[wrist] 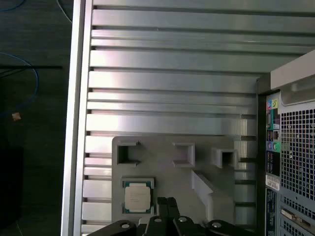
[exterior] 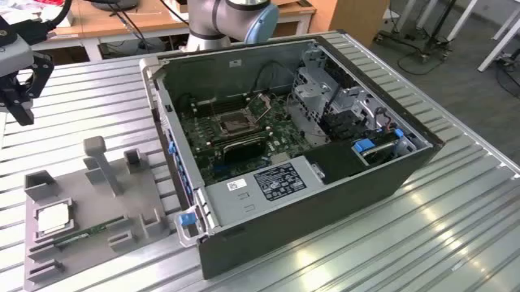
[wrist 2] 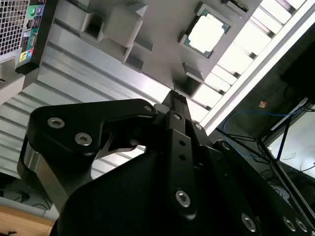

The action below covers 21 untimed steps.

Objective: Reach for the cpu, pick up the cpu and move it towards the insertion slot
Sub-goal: 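Reach for the cpu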

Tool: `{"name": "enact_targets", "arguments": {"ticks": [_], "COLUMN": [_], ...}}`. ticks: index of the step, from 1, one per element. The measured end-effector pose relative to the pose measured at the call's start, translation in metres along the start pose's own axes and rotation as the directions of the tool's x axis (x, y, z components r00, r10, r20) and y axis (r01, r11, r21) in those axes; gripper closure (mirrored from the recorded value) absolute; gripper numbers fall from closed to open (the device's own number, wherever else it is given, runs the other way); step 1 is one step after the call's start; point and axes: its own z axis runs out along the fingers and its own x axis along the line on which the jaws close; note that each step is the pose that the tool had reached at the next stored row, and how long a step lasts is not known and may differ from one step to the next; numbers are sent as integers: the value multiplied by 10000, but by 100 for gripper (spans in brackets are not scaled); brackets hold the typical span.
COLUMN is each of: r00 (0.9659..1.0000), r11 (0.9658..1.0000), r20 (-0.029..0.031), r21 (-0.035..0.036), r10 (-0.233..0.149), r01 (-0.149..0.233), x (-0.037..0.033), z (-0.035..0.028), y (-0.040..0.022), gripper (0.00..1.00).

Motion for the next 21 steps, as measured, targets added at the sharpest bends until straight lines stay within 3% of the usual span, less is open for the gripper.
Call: {"name": "enact_targets", "arguments": {"ticks": [12,21], "r00": [10000,10000], "r11": [10000,10000], "r20": [0,0], "r21": [0,0], "r10": [0,0], "r01": [0,0], "x": [1,2], "z": [-1,-3], "y": [-33,-92], "gripper": [89,89]}}
